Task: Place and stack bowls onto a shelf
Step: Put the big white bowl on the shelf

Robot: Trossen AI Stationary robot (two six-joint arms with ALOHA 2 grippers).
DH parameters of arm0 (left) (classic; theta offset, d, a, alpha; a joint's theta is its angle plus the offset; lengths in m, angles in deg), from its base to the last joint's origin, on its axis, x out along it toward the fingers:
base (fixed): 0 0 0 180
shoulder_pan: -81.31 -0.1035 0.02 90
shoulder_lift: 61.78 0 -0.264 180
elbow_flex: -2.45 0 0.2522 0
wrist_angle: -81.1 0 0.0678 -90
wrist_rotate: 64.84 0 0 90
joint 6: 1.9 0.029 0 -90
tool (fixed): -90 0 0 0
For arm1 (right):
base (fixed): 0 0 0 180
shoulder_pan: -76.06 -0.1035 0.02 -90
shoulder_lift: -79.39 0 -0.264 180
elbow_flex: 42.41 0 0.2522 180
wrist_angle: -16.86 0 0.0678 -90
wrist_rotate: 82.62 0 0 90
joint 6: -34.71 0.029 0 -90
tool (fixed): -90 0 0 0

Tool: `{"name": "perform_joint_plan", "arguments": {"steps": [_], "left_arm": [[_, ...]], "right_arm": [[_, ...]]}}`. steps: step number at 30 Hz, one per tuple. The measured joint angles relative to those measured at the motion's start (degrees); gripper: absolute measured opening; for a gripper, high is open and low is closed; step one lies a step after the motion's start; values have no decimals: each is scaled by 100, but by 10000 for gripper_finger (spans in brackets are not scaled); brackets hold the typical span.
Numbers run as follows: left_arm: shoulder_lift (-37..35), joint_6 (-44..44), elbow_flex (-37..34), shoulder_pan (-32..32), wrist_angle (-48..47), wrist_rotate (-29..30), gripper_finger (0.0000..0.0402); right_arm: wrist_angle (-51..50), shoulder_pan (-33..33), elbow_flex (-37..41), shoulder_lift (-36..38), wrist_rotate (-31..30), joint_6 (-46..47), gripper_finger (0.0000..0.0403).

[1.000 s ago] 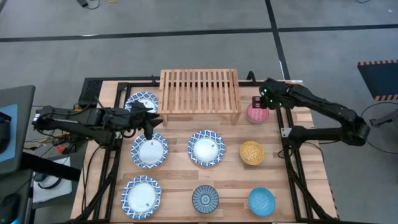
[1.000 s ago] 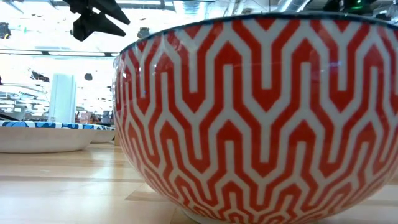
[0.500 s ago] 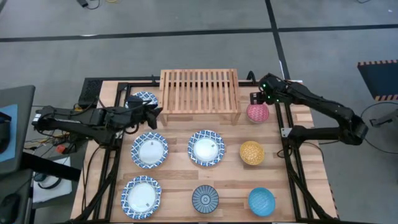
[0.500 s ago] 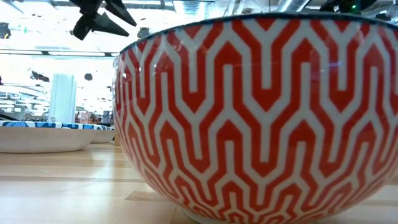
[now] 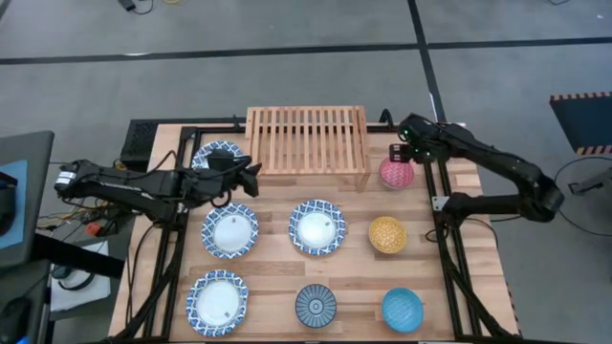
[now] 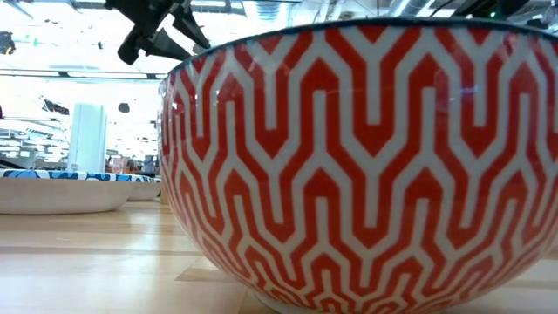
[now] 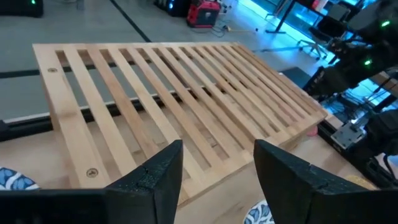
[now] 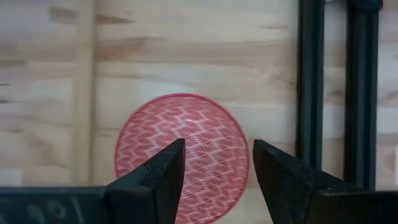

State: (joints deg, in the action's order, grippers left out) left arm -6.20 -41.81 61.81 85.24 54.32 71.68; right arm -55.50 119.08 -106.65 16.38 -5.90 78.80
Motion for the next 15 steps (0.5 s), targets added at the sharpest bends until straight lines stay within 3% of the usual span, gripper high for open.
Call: {"name": "perform_joint_plan", "arguments": {"steps": [6, 15], "left_arm": [[-124, 260, 0, -239, 15, -740, 193], [-110, 178, 0, -188, -2, -834, 175]], "right_arm": [[-381, -234, 48, -153, 105, 126, 216], [-439, -788, 768, -153, 469, 772, 200]]}}
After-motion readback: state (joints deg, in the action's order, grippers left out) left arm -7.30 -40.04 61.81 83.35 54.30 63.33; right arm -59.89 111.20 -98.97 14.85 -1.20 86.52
